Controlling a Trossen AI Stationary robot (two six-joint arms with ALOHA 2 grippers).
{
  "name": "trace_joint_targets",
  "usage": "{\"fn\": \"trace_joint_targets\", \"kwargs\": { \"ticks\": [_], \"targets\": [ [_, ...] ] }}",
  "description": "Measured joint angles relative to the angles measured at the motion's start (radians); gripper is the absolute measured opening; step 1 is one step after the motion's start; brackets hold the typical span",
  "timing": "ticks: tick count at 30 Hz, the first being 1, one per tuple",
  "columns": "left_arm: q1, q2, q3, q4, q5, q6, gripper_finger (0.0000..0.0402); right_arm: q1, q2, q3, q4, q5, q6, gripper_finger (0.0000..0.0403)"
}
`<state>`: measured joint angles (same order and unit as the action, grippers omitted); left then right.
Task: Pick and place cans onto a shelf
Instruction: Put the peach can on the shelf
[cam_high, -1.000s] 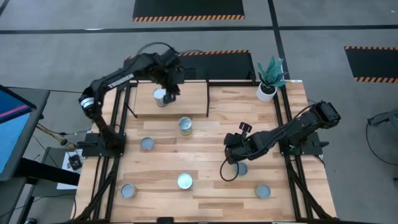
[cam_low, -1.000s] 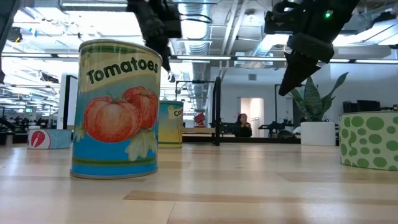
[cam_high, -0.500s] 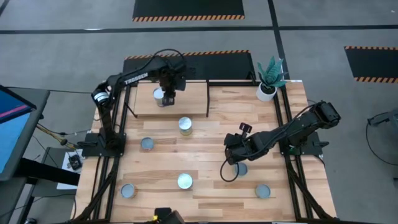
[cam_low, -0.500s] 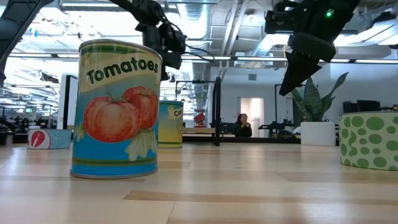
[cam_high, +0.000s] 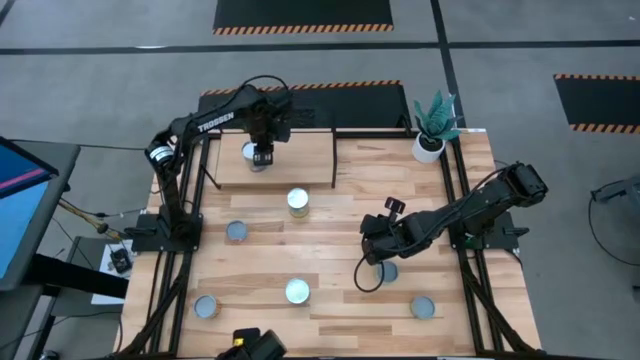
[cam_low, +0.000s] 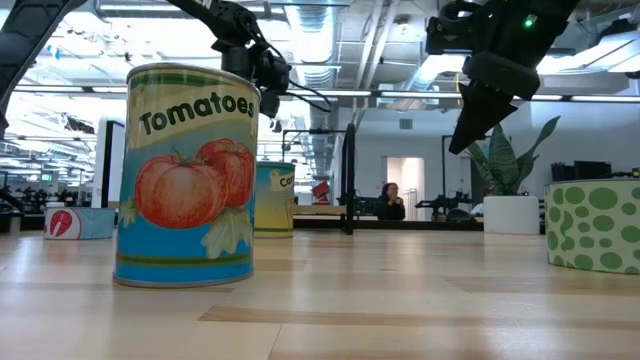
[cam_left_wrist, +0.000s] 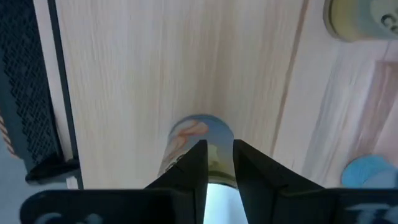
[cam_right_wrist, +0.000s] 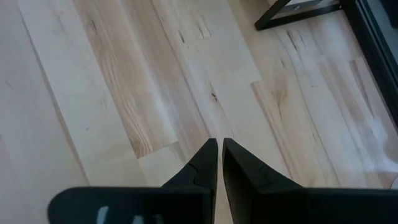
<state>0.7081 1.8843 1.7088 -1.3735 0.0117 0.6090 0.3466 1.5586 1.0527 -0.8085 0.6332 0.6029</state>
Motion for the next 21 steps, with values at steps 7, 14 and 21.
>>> {"fn": "trace_joint_targets", "kwargs": {
  "ticks": [7,14,21],
  "targets": [
    [0.036,0.0,0.0,-0.093,-0.083,-0.03,0.0068,0.0,0.0,0.0,0.0,-0.001,0.0,0.0049],
    [0.069,0.0,0.0,-0.14,-0.113,-0.072,0.0068,0.0,0.0,0.0,-0.001,-0.001,0.0,0.0049],
    [0.081,0.0,0.0,-0.161,-0.145,-0.084,0.0068,0.0,0.0,0.0,-0.001,-0.001,0.0,0.0049]
  ]
}}
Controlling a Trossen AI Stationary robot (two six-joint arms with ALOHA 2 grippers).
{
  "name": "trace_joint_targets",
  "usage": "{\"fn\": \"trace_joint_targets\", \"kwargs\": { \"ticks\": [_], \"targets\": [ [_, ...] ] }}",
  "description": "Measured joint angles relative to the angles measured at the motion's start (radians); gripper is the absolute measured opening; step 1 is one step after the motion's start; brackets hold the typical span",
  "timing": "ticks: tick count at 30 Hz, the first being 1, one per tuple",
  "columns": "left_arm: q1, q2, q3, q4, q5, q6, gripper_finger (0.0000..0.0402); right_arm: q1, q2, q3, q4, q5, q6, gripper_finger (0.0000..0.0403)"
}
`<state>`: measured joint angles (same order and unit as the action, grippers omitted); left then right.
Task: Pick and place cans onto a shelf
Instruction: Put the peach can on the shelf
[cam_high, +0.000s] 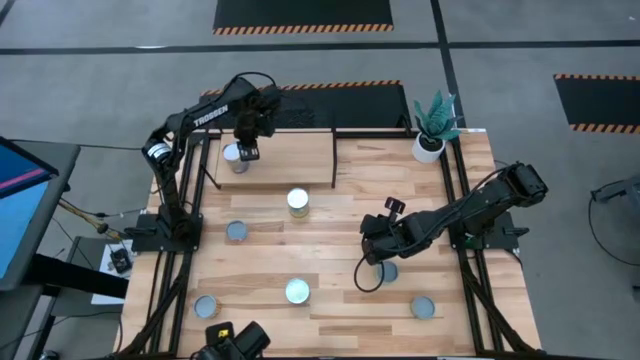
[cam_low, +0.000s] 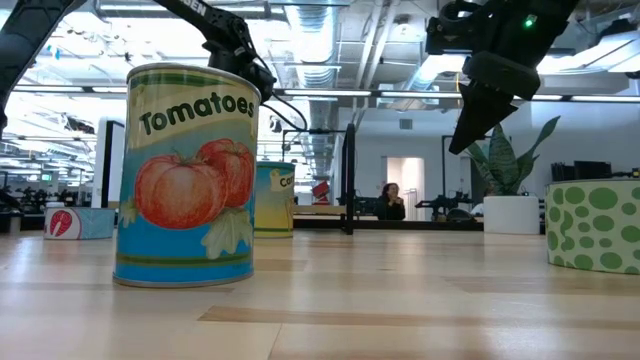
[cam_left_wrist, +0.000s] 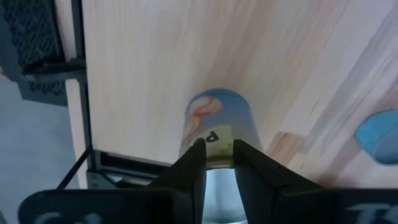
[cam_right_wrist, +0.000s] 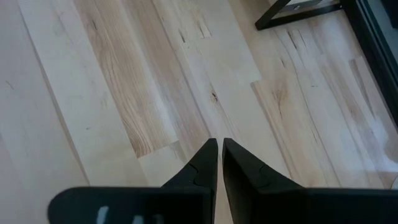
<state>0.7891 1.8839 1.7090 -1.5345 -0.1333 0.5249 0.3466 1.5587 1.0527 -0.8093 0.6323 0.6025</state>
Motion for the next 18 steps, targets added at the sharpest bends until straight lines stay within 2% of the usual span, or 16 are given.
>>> {"fn": "trace_joint_targets", "kwargs": {
  "ticks": [5,11,15,18],
  "targets": [
    [-0.002,0.0,0.011,0.001,-0.023,-0.015,0.0068,0.0,0.0,0.0,0.0,0.0,-0.002,0.0049],
    [-0.036,-0.043,0.035,-0.028,0.074,-0.073,0.0068,0.001,0.0,0.0,-0.001,-0.002,-0.005,0.0049],
    [-0.052,-0.131,-0.055,-0.035,0.125,-0.131,0.0068,0.014,0.0,0.0,-0.005,-0.002,-0.001,0.0049],
    [-0.064,-0.246,-0.167,-0.025,0.188,-0.155,0.0068,0.025,0.0,0.0,-0.005,-0.002,0.0,0.0049]
  ]
}}
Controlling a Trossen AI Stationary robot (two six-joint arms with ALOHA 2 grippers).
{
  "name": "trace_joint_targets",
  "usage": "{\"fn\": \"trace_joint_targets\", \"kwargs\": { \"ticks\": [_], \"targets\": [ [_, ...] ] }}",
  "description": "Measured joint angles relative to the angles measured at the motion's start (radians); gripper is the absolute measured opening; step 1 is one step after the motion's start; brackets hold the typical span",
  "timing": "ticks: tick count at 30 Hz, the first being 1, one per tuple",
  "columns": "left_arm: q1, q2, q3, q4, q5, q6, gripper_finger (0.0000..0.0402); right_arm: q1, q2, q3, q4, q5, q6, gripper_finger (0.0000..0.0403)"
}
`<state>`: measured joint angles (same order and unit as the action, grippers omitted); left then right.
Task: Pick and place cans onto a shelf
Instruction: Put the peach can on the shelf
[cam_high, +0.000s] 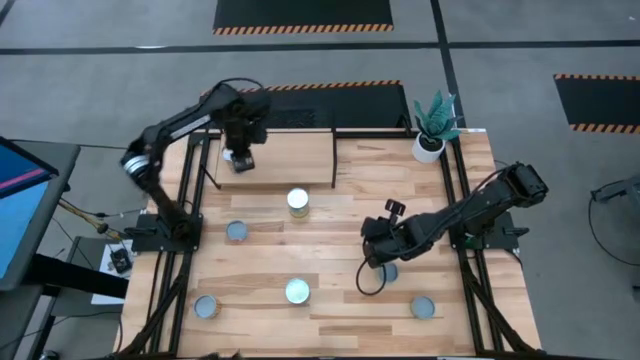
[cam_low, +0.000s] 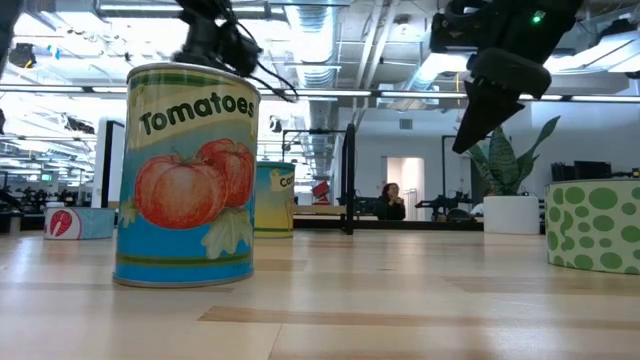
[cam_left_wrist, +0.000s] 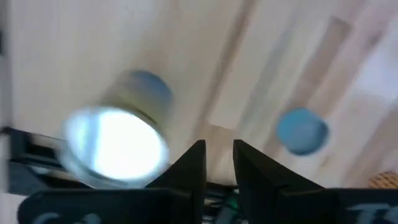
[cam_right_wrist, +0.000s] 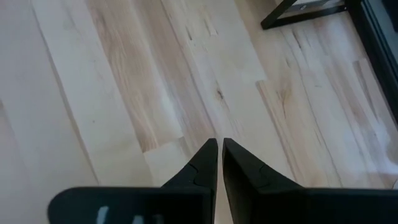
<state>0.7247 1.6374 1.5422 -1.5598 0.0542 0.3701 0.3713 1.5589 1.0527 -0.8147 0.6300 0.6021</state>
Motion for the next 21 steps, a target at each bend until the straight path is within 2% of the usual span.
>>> {"fn": "trace_joint_targets", "kwargs": {
  "ticks": [2,6,10,14,21],
  "targets": [
    [-0.006,-0.1,-0.109,0.068,0.007,-0.017,0.0068,0.008,0.0,0.0,0.0,0.0,0.0,0.0049],
    [-0.005,-0.331,-0.367,0.309,0.034,-0.042,0.0068,0.009,0.0,0.0,0.001,-0.001,0.0,0.0049],
    [-0.005,-0.473,-0.553,0.518,0.004,-0.044,0.0068,-0.003,0.0,0.0,0.0,-0.002,0.0,0.0049],
    [-0.004,-0.478,-0.624,0.578,-0.052,-0.025,0.0068,-0.025,0.0,0.0,0.007,-0.002,0.0,0.0049],
    [-0.004,-0.372,-0.604,0.614,-0.069,0.017,0.0068,-0.05,0.0,0.0,0.016,-0.003,0.001,0.0049]
  ]
}}
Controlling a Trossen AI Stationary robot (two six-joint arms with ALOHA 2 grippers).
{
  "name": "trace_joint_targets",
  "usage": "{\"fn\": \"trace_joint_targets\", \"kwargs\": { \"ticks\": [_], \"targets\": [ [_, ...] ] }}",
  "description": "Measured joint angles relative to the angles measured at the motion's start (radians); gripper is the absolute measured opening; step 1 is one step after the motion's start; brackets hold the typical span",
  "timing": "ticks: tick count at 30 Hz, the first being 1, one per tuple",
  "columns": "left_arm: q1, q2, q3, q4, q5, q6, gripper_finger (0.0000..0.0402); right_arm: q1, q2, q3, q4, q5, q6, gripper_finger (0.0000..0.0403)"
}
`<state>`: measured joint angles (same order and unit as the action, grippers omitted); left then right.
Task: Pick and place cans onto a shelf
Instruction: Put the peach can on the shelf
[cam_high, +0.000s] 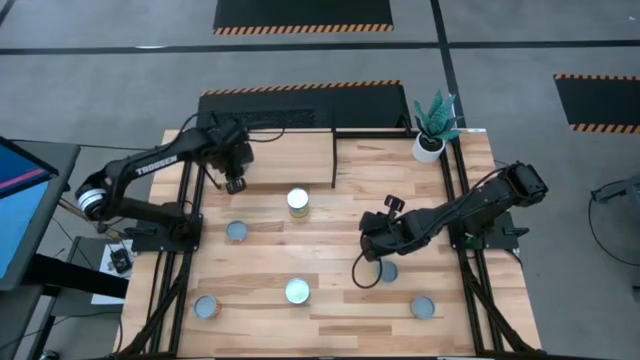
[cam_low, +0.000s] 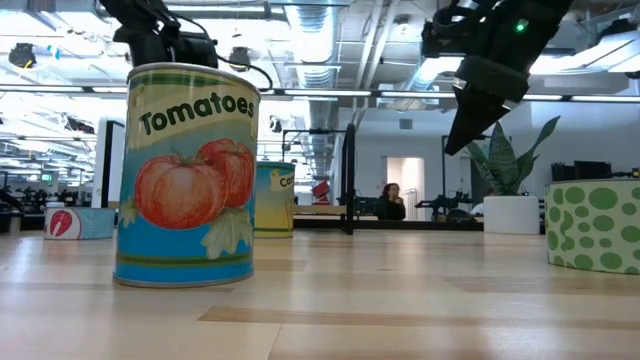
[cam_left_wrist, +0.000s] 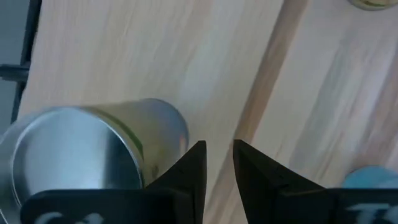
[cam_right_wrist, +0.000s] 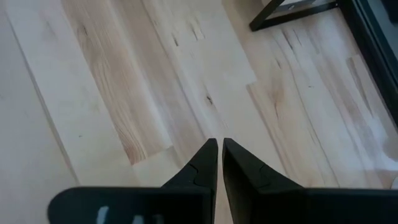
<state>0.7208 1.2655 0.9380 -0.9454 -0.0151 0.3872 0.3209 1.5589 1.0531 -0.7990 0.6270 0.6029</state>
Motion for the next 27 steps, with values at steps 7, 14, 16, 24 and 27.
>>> {"fn": "trace_joint_targets", "kwargs": {
  "ticks": [7,14,16,24,27],
  "targets": [
    [0.002,0.046,0.001,0.003,-0.075,0.023,0.0068,-0.004,0.0,0.0,-0.001,-0.001,0.0,0.0049],
    [0.003,0.045,0.001,0.028,-0.167,0.063,0.0068,-0.004,0.0,0.0,-0.001,-0.001,0.0,0.0049],
    [0.003,0.045,0.001,0.035,-0.195,0.074,0.0068,-0.004,0.0,0.0,-0.001,-0.001,0.0,0.0049],
    [0.022,0.045,0.002,0.091,-0.253,0.13,0.0068,-0.003,0.0,0.0,-0.001,-0.002,0.0,0.0049],
    [0.032,0.045,0.002,0.091,-0.287,0.15,0.0068,-0.003,0.0,0.0,-0.001,-0.002,0.0,0.0049]
  ]
}}
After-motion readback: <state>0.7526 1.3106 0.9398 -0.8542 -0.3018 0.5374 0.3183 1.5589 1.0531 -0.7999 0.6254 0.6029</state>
